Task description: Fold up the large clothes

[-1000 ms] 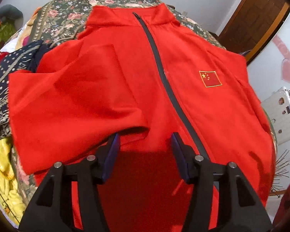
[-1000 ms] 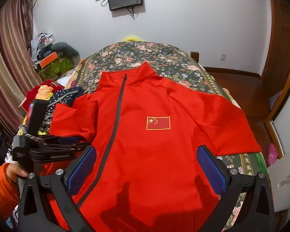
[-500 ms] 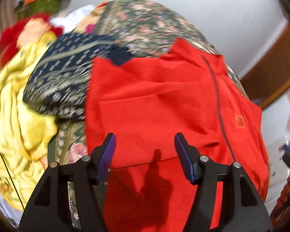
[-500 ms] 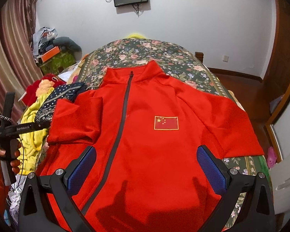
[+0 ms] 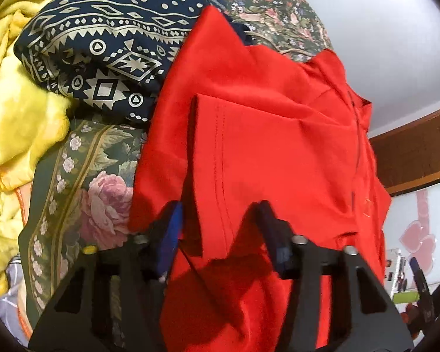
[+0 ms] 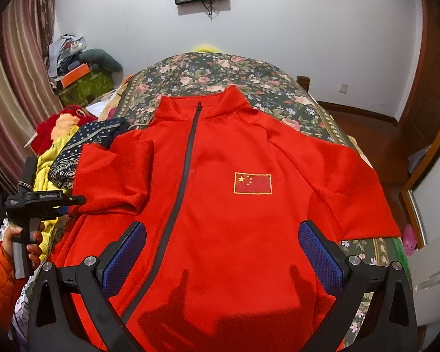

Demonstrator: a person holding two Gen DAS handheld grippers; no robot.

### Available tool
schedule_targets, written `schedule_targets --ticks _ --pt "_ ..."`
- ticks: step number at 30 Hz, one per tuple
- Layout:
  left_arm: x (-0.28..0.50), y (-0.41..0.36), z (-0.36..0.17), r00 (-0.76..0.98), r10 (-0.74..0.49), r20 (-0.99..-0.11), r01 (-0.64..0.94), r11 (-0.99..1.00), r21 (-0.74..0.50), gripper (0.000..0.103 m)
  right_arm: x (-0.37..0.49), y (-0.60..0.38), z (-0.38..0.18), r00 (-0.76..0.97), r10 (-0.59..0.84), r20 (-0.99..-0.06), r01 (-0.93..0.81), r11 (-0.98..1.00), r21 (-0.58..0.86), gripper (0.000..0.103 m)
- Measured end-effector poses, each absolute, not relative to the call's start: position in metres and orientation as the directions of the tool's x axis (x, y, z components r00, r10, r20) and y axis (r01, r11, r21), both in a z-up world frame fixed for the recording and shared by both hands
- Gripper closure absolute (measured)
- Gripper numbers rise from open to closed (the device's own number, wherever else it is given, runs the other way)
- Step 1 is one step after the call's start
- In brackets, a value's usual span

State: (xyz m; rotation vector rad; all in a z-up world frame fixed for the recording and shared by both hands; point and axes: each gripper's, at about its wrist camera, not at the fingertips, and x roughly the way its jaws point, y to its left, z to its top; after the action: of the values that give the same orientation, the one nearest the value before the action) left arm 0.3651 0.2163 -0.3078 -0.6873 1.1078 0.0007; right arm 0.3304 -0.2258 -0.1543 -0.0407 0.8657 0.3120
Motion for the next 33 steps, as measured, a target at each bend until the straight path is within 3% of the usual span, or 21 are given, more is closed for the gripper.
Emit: schedule_targets --ticks 3,5,12,22,26,33 --pt "0.37 0.211 -0.305 0.458 -0.243 -0.855 -0.328 0.848 -0.416 0.092 0.33 -0.229 -0.155 0.605 0.251 -0.755 -0.281 0.955 0.092 0.0" --pt "0.371 0.205 -0.292 0.479 -0.177 -0.86 -0.309 0.883 -0.353 0.1 0.329 -0.232 -0.154 0.608 0.25 -0.754 -0.278 0.956 0.092 0.0" --pt "0.374 0.177 -0.196 0.651 -0.078 -0.755 -0.19 0.947 -0.261 0.102 0.33 -0.247 -0.149 0.633 0.235 -0.737 -0.263 0.961 0.081 0.0" --pt "0.412 0.058 -0.076 0.787 -0.195 -0.585 0.101 0.977 -0.19 0.102 0.33 -0.288 -0.145 0.661 0.234 -0.713 -0.193 0.971 0.14 0.0" --pt "0.427 -0.005 -0.072 0.76 -0.281 -0.586 0.215 0.959 -0.183 0.102 0.327 -0.31 -0.14 0.685 0.218 -0.696 -0.168 0.976 0.14 0.0" --pt "0.453 -0.104 -0.124 0.608 -0.366 -0.705 0.378 0.914 -0.148 0.102 0.326 -0.341 -0.138 0.7 0.183 -0.69 -0.126 0.983 0.132 0.0"
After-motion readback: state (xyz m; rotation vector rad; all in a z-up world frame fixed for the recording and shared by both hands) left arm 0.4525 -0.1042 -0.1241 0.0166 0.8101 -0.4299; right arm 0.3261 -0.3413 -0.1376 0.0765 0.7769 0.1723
